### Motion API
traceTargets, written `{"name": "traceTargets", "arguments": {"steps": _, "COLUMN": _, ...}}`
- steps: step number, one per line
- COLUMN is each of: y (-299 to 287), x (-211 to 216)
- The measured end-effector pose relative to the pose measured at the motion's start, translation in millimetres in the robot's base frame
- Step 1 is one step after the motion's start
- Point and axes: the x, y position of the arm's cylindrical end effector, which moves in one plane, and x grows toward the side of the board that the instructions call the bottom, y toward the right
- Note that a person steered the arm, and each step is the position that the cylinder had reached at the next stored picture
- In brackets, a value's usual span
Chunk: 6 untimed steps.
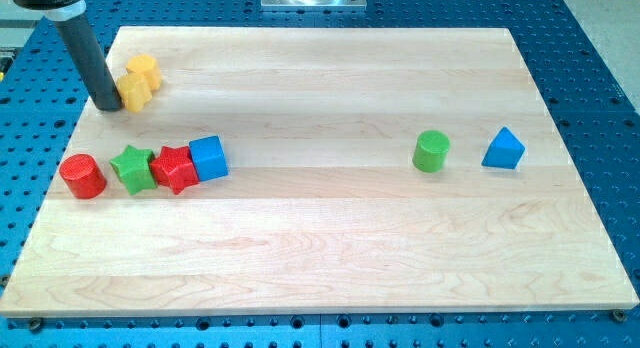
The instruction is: Touch the left side of the triangle
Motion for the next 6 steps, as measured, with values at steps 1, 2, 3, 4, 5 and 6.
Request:
{"name": "traceTargets", "arguments": {"steps": 1, "y": 28.6, "x": 54.8}}
{"name": "traceTargets", "arguments": {"steps": 2, "y": 74.7, "x": 19.1}}
{"name": "traceTargets", "arguments": {"steps": 3, "y": 177.1, "x": 17.1}}
{"name": "traceTargets", "arguments": {"steps": 4, "y": 290.9, "x": 17.3}}
{"name": "traceTargets", "arguments": {"steps": 5, "y": 385.3, "x": 37.4}}
{"name": "traceTargets", "arguments": {"steps": 6, "y": 452.4, "x": 73.3}}
